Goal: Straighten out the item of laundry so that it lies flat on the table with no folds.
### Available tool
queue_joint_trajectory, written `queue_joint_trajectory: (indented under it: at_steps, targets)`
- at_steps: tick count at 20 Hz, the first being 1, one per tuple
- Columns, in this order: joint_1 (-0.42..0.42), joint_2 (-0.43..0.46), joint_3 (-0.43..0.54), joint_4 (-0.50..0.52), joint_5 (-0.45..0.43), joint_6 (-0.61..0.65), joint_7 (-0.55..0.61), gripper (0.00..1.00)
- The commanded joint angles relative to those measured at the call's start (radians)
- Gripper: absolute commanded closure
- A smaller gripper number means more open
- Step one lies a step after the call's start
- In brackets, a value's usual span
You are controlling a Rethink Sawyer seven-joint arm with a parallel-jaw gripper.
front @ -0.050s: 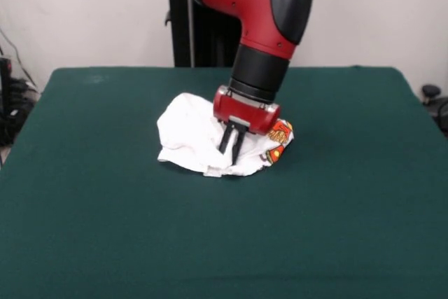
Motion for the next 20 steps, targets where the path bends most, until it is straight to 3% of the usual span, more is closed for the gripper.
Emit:
queue_joint_trajectory:
  at_steps: [1, 6, 9, 11, 13, 20]
  targets:
    - [-0.015, 0.074, 0.114, -0.022, 0.107, 0.092, 0.306, 1.0]
    - [0.077, -0.113, -0.011, 0.087, 0.205, 0.255, 0.244, 1.0]
    - [0.089, -0.229, -0.084, 0.131, 0.205, 0.441, 0.209, 1.0]
    - [0.097, -0.293, -0.165, 0.094, 0.157, 0.647, 0.171, 1.0]
    - [0.122, -0.331, -0.227, 0.06, 0.119, 0.76, 0.177, 1.0]
    - [0.237, -0.388, -0.354, -0.035, 0.072, 1.014, 0.303, 1.0]
